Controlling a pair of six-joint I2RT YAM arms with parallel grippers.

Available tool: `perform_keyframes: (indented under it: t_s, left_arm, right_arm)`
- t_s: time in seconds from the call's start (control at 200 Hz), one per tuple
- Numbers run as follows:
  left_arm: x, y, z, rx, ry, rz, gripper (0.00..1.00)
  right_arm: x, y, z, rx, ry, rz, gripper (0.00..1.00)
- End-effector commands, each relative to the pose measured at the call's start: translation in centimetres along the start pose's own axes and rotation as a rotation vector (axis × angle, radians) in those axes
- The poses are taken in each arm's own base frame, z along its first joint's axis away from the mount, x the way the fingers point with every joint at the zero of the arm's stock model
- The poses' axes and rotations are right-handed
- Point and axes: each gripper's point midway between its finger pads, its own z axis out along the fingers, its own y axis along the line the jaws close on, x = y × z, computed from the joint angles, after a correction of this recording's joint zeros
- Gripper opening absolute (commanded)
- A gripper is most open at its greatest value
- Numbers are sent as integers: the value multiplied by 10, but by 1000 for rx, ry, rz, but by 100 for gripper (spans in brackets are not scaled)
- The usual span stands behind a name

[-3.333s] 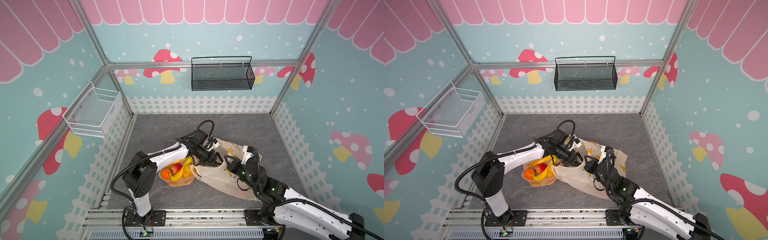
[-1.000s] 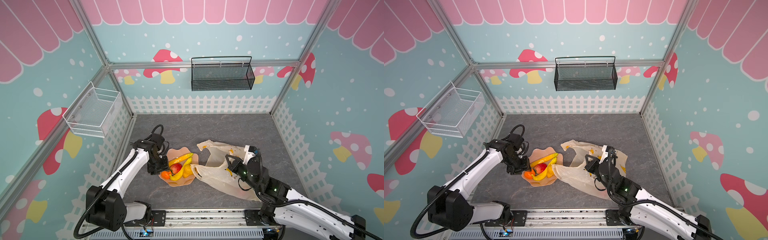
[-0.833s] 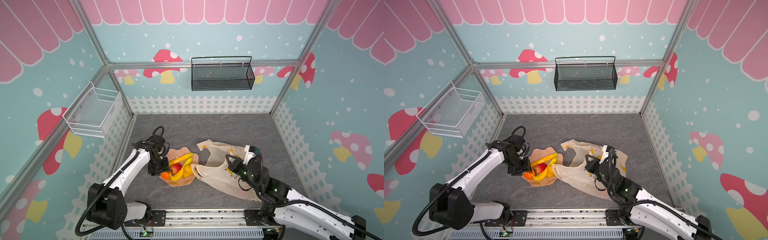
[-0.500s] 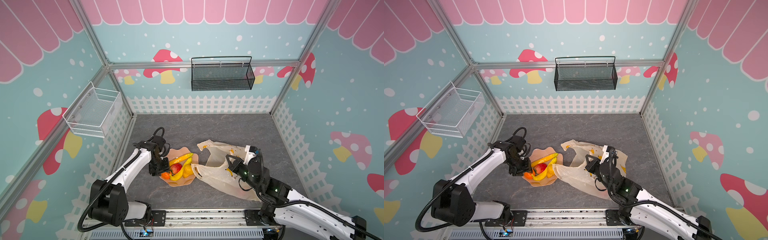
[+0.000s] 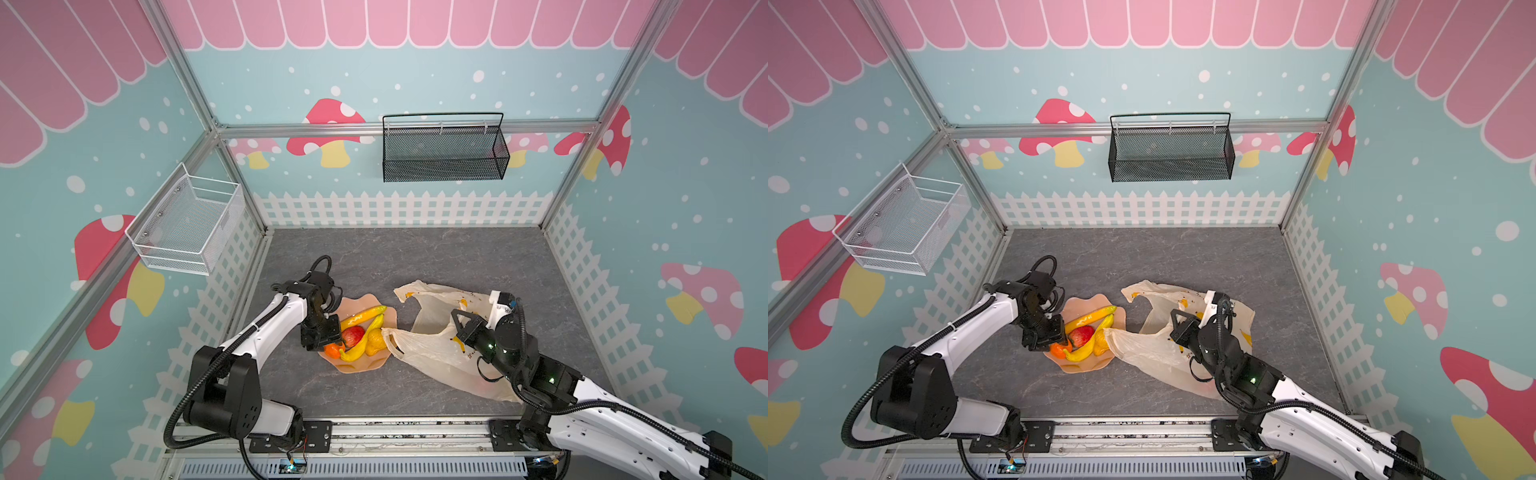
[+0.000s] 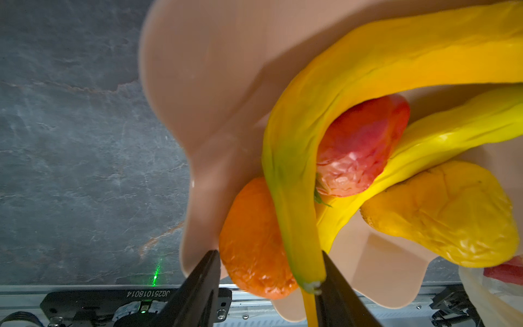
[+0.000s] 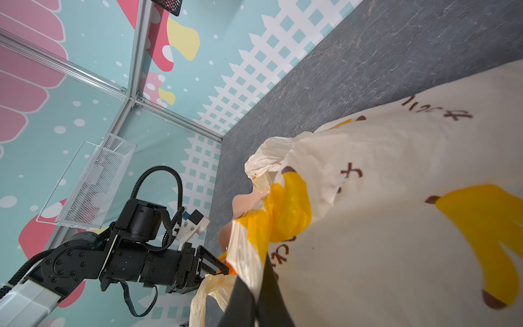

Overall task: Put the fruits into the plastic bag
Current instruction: 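Lower the left gripper into the bowl and grasp the orange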

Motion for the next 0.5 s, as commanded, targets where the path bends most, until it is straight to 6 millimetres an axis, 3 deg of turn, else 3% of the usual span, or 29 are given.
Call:
perform_keyframes:
  t_s: [0.0,0.295,0.495]
  left_arm:
    - [-3,2,3,1,-5,-11,54]
    - [-1,3,9,-5,16,-5,56]
    - [-2,4,9,-11,11,7,46]
  right_arm:
    - [-6,4,-1,-1,-19,6,0]
    - [-6,4,0,4,-19,5,0]
    - [-6,3,0,6,-21,5,0]
